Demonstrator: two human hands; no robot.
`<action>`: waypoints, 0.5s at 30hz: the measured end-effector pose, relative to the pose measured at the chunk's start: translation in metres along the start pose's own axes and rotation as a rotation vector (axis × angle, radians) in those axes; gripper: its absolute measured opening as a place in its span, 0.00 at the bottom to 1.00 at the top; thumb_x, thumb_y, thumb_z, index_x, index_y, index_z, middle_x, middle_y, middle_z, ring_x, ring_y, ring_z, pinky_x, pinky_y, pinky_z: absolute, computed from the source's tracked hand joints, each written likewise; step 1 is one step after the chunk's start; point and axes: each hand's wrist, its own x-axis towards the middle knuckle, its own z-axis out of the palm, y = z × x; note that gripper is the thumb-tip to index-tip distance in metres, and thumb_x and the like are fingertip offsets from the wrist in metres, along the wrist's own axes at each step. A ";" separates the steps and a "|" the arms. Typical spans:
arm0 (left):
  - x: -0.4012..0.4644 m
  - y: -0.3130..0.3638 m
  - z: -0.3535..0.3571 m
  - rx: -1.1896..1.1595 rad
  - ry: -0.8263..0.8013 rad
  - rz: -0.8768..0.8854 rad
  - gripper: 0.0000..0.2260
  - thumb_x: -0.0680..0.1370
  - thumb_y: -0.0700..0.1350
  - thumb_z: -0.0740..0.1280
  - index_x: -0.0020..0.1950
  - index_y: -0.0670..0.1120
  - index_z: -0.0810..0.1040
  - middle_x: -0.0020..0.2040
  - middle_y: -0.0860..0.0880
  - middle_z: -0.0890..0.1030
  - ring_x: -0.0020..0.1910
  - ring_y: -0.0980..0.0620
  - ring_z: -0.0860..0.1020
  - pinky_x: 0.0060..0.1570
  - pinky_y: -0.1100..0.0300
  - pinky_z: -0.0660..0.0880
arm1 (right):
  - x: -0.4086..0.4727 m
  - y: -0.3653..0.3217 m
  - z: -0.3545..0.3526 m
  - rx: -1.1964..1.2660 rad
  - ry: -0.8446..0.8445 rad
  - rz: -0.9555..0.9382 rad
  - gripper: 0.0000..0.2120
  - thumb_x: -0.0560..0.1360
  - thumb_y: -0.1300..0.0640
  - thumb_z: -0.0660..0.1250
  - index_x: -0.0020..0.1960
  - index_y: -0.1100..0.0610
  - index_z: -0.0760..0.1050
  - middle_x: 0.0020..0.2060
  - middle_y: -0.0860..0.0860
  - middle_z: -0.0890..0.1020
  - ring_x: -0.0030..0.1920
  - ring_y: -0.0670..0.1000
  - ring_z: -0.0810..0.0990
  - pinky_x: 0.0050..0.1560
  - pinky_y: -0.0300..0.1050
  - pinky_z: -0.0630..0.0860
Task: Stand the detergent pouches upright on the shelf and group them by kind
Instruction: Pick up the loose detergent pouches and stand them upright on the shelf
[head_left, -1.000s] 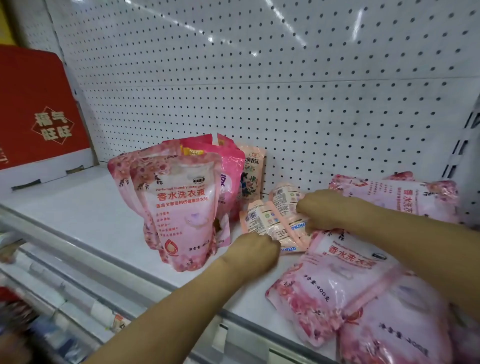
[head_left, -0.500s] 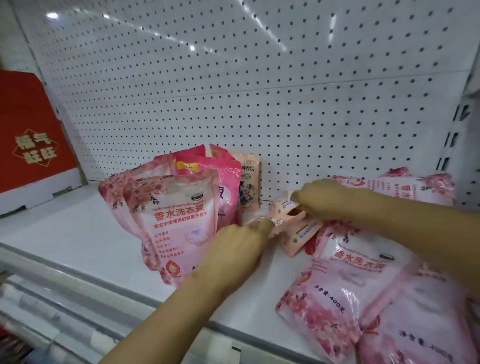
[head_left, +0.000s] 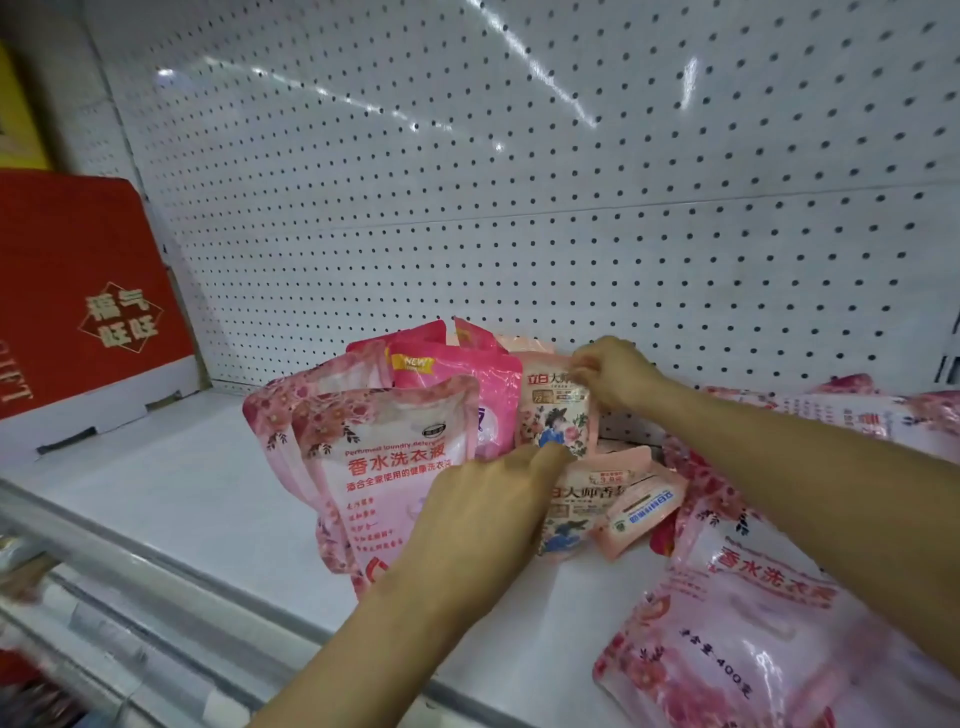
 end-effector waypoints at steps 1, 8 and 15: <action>0.000 -0.001 0.000 -0.012 0.026 -0.008 0.09 0.74 0.48 0.61 0.49 0.49 0.77 0.38 0.50 0.83 0.29 0.43 0.80 0.23 0.59 0.68 | 0.000 0.000 0.003 0.012 -0.009 0.015 0.08 0.79 0.60 0.64 0.48 0.64 0.79 0.45 0.57 0.83 0.44 0.55 0.80 0.43 0.45 0.76; -0.001 -0.001 -0.003 -0.095 -0.052 -0.102 0.08 0.83 0.48 0.56 0.59 0.51 0.73 0.49 0.49 0.83 0.44 0.41 0.81 0.37 0.52 0.75 | -0.026 0.003 -0.028 -0.281 -0.136 0.130 0.32 0.75 0.50 0.69 0.72 0.59 0.60 0.56 0.55 0.77 0.50 0.54 0.78 0.46 0.48 0.77; 0.002 -0.003 -0.004 -0.102 -0.079 -0.127 0.07 0.82 0.49 0.57 0.56 0.52 0.73 0.46 0.48 0.84 0.41 0.40 0.81 0.38 0.50 0.76 | -0.105 0.002 -0.021 -0.644 -0.716 -0.065 0.36 0.67 0.46 0.76 0.72 0.49 0.65 0.66 0.48 0.71 0.64 0.53 0.71 0.64 0.51 0.72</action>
